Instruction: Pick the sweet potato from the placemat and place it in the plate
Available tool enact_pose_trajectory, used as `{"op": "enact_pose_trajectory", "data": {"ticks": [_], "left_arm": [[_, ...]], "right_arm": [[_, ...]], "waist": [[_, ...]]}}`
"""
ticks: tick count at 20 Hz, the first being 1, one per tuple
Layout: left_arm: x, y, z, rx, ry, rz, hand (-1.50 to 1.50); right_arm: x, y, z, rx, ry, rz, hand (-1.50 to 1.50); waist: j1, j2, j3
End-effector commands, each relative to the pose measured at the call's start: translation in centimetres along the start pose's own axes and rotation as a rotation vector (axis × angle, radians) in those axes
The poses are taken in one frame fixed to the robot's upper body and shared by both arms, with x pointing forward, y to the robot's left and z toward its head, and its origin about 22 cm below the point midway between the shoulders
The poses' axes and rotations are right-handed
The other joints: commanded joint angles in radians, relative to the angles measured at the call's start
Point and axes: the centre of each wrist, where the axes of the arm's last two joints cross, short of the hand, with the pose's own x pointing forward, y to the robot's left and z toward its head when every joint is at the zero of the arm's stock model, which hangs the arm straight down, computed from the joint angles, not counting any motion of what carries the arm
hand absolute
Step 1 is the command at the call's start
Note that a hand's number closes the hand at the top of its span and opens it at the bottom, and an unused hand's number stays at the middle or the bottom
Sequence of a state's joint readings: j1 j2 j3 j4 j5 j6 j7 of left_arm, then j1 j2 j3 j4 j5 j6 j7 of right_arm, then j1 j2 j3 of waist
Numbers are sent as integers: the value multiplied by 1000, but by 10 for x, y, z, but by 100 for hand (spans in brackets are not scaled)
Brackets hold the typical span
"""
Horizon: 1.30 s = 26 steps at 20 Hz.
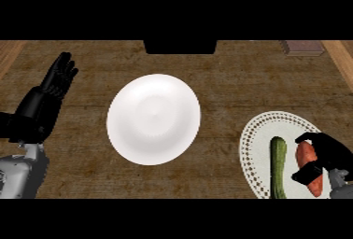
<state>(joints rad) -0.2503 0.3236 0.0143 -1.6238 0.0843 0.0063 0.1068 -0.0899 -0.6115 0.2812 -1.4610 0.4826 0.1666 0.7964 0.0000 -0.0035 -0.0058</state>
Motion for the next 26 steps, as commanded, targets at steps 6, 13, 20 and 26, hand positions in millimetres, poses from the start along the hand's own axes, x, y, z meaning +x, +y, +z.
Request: {"op": "enact_pose_trajectory", "data": {"ticks": [6, 13, 20, 26], "left_arm": [[-5, 11, 11, -10, 5, 14, 0], [3, 1, -3, -11, 5, 11, 0], [1, 17, 2, 18, -4, 9, 0], [1, 22, -7, -2, 12, 0, 0]], "right_arm": [[-6, -35, -19, -258, -220, 122, 150], [-15, -56, -24, -416, -513, 227, 150], [25, -87, 8, -445, -827, 39, 150], [59, -100, 50, -398, -1086, -184, 150]], "waist": [[18, 4, 7], [0, 2, 6], [-6, -3, 5], [-10, -1, 5]]}}
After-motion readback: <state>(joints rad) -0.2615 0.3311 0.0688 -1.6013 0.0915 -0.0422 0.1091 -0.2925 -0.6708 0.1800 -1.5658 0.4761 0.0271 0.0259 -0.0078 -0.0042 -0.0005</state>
